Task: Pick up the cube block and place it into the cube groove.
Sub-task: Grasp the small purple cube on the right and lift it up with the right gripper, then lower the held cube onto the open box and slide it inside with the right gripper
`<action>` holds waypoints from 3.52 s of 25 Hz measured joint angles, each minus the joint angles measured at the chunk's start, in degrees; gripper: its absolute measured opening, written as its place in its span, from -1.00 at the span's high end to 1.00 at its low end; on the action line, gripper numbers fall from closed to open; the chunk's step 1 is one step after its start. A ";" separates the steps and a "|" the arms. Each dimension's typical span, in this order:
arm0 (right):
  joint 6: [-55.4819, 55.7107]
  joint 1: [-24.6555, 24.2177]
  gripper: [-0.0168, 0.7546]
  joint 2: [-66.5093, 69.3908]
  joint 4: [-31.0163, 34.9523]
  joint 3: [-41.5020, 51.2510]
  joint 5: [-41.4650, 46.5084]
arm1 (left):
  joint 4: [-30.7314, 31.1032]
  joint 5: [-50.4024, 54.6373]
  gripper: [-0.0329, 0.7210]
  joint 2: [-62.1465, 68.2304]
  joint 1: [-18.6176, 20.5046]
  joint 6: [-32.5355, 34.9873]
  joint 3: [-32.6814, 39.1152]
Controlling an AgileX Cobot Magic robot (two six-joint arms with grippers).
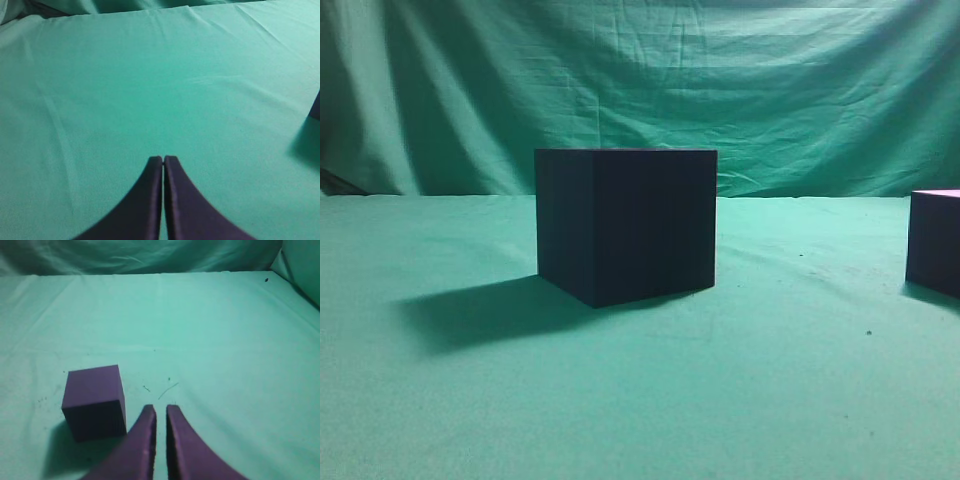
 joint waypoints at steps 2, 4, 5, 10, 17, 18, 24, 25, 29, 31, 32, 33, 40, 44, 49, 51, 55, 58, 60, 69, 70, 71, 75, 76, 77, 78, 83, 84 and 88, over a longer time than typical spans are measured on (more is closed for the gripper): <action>0.00 0.00 0.83 0.00 3.60 0.00 -5.32 | 0.00 0.00 0.91 0.00 0.00 0.00 0.00; 0.00 0.00 0.83 0.00 7.33 0.03 -14.27 | 0.00 0.00 0.91 0.00 0.00 0.00 0.00; 0.00 0.00 0.83 0.00 7.85 0.03 -18.02 | 0.00 0.00 0.91 0.00 0.00 0.00 0.00; 0.18 0.00 0.83 0.64 9.55 -2.52 -21.16 | 0.00 0.00 0.91 0.00 0.00 0.00 0.00; 0.18 0.00 0.83 16.63 11.07 -20.27 -2.30 | 0.00 0.00 0.91 0.00 0.00 0.00 0.00; 0.18 0.00 0.83 18.75 12.05 -22.14 -1.00 | 0.00 0.00 0.91 0.00 0.00 0.00 0.00; -4.69 0.00 0.83 28.31 15.61 -26.76 3.38 | 0.00 0.00 0.91 0.00 0.00 0.00 0.00; -6.49 0.00 0.83 30.34 15.75 -27.99 5.98 | 0.00 0.00 0.91 0.00 0.00 0.00 0.00; -14.56 0.00 0.96 43.98 15.75 -35.31 21.67 | 0.00 0.00 0.91 0.00 0.00 0.00 0.00; -16.47 0.00 0.96 51.56 15.75 -39.44 28.17 | 0.00 0.00 0.91 0.00 0.00 0.00 0.00; -16.86 0.46 0.96 54.35 15.63 -41.27 29.98 | 0.00 0.00 0.91 0.00 0.00 0.00 0.00; -17.14 1.46 0.96 57.28 15.09 -42.66 31.37 | 0.00 0.00 0.91 0.00 0.00 0.00 0.00; -8.04 12.69 0.96 71.18 3.76 -49.14 32.32 | 0.00 0.00 0.91 0.00 0.00 0.00 0.00; -5.79 13.95 0.83 76.90 1.34 -50.79 31.64 | 0.00 0.00 0.91 0.00 0.00 0.00 0.00; -5.68 14.10 0.05 82.01 0.65 -52.00 29.12 | 0.00 0.00 0.91 0.00 0.00 0.00 0.00; -5.68 14.10 -0.31 83.57 0.65 -52.04 27.54 | 0.00 0.00 0.91 0.00 0.00 0.00 0.00; -5.31 14.10 -0.62 86.70 0.65 -52.13 24.09 | 0.00 0.00 0.91 0.00 0.00 0.00 0.00; -5.20 14.10 -0.62 89.32 0.53 -52.17 22.42 | 0.00 0.00 0.91 0.00 0.00 0.00 0.00; -5.11 14.10 -0.46 90.81 0.53 -52.17 21.92 | 0.00 0.00 0.91 0.00 0.00 0.00 0.00; -4.98 14.14 -0.19 92.17 0.55 -55.54 25.99 | 0.00 0.00 0.91 0.00 0.00 0.00 0.00; -4.98 14.14 -0.19 92.21 1.16 -57.42 28.20 | 0.00 0.00 0.91 0.00 0.00 0.00 0.00; -4.87 14.14 -0.19 92.30 2.03 -59.71 30.48 | 0.00 0.00 0.91 0.00 0.00 0.00 0.00; -4.79 16.50 -0.13 92.44 3.67 -69.67 38.21 | 0.00 0.00 0.91 0.00 0.00 0.00 0.00; -4.75 17.77 -0.13 92.44 3.87 -72.13 39.49 | 0.00 0.00 0.91 0.00 0.00 0.00 0.00; -4.63 19.58 -0.13 92.44 4.07 -73.99 40.04 | 0.00 0.00 0.91 0.00 0.00 0.00 0.00; -4.39 21.71 -0.13 92.44 4.48 -76.04 40.57 | 0.00 0.00 0.91 0.00 0.00 0.00 0.00; -1.69 31.79 -0.13 92.69 6.32 -81.59 39.03 | 0.00 0.00 0.91 0.00 0.00 0.00 0.00; -1.30 33.11 -0.13 93.17 6.70 -82.25 38.48 | 0.00 0.00 0.91 0.00 0.00 0.00 0.00; -0.73 36.05 -0.13 96.54 7.18 -83.84 37.79 | 0.00 0.00 0.91 0.00 0.00 0.00 0.00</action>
